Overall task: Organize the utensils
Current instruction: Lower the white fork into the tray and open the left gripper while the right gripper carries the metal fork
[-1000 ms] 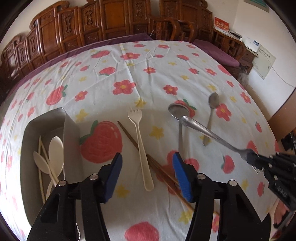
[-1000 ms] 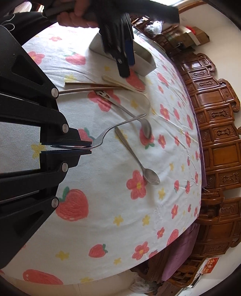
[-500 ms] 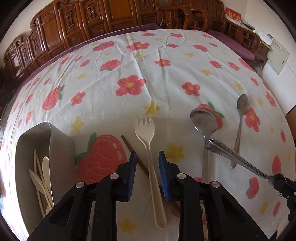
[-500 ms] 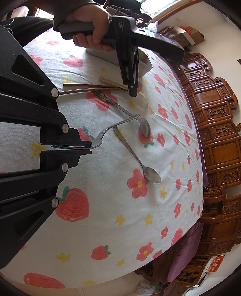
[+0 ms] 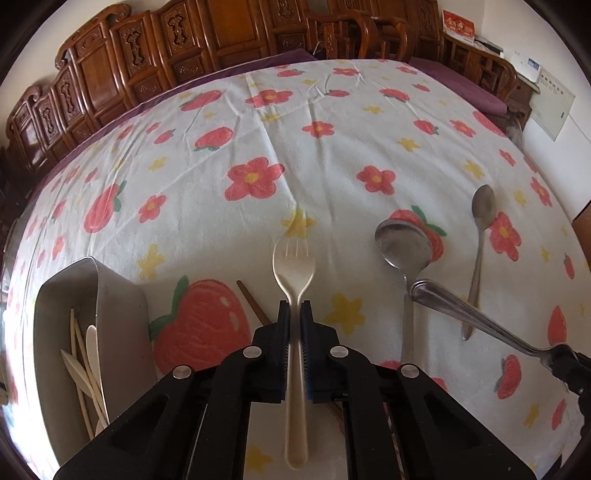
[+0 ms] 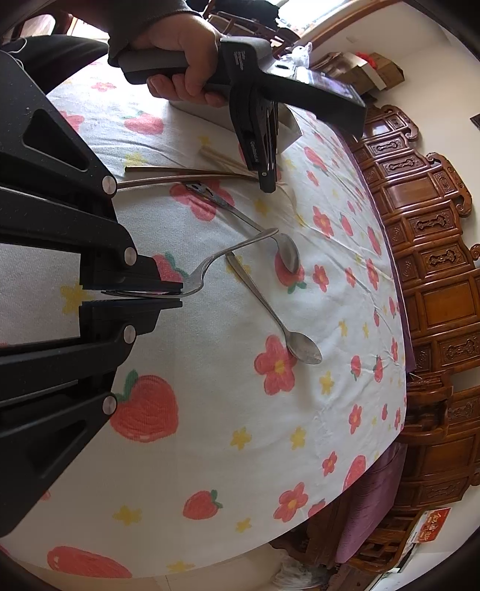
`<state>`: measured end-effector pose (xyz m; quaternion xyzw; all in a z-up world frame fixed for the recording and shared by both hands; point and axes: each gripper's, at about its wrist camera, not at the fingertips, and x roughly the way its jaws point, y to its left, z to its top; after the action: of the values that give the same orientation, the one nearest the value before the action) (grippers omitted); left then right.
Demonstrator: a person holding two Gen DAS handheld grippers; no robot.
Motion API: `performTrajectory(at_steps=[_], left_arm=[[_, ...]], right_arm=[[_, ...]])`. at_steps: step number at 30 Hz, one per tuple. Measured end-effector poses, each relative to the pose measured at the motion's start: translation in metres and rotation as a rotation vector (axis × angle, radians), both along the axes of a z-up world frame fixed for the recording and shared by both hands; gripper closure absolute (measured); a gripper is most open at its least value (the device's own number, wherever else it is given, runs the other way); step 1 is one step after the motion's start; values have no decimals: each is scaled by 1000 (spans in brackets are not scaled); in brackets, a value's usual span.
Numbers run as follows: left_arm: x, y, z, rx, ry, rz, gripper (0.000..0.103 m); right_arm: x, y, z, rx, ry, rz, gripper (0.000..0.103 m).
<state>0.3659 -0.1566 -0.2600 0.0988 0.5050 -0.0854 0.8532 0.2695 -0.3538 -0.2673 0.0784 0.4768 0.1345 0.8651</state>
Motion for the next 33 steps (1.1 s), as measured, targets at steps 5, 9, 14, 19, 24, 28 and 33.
performTrajectory(at_steps=[5,9,14,19,24,28,33], left_arm=[[-11,1,19,-32,-32,-12,98],[-19,4,33,-52,-51,-23,98],[-30,11,53,-66,-77,-28,98],[-40,26,71,-79,-103,-19,98],[-53,47,84,-100,-121,-4,98],[-60,64,91,-103,-131,7,98],[-65,87,94,-96,-142,33,98]], right_arm=[[-2,0,7,-12,-29,-19,99],[-4,2,17,-20,-66,-29,99],[-8,4,29,-24,-95,-34,99],[-10,11,36,-41,-110,-26,99],[-14,19,44,-51,-129,-15,99],[-16,28,48,-68,-144,3,100],[-20,39,52,-111,-172,22,100]])
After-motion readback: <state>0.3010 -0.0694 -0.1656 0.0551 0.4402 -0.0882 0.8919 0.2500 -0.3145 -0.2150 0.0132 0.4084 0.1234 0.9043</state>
